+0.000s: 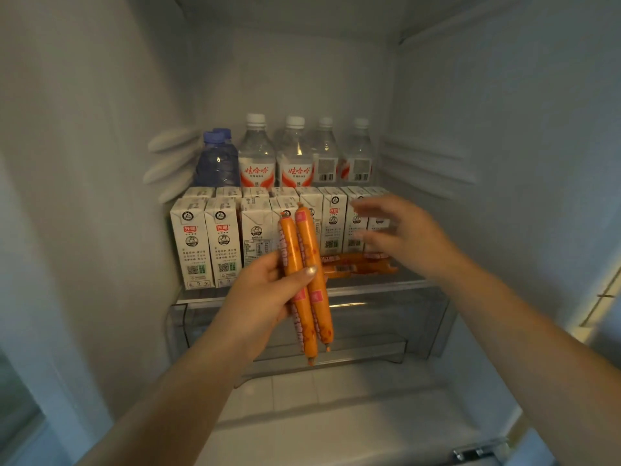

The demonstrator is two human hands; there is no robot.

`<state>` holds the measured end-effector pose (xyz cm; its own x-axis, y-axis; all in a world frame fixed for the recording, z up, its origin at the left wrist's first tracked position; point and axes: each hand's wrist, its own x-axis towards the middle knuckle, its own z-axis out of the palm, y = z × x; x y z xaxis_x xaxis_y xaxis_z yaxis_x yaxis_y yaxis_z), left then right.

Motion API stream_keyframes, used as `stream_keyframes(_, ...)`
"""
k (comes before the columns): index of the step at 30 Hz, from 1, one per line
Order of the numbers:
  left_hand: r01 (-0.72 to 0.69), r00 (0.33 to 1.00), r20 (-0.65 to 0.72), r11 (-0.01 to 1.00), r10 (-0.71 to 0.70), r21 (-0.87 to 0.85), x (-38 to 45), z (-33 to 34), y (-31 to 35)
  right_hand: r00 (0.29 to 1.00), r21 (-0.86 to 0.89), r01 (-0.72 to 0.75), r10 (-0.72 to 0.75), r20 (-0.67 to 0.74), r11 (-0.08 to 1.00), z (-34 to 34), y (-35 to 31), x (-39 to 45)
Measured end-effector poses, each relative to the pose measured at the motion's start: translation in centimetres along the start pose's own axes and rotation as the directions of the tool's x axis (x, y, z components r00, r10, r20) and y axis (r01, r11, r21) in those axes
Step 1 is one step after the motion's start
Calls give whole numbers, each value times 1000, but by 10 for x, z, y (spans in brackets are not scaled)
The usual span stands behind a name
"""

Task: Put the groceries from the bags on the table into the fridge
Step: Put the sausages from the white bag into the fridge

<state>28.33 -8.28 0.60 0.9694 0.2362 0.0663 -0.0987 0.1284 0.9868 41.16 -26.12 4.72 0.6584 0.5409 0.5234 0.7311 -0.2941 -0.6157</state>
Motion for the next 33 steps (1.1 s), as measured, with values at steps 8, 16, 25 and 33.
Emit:
stream_keyframes(8, -364, 932, 237, 687, 276, 629, 22, 29, 40, 985, 90, 130, -139, 100, 987, -27, -52, -5)
stream_keyframes(16, -516, 841, 428, 251, 331, 819, 43, 49, 26, 996, 159, -71, 61, 70, 985, -32, -10, -29)
stream_keyframes(25, -534, 791, 480, 45, 379, 844, 50, 53, -15, 975, 39, -218, 216, 52, 975, -17, 33, -46)
stream_keyframes(33, -542, 694, 508, -94, 511, 835, 35, 22, -49, 983, -177, -178, 165, -85, 968, 1, 58, -66)
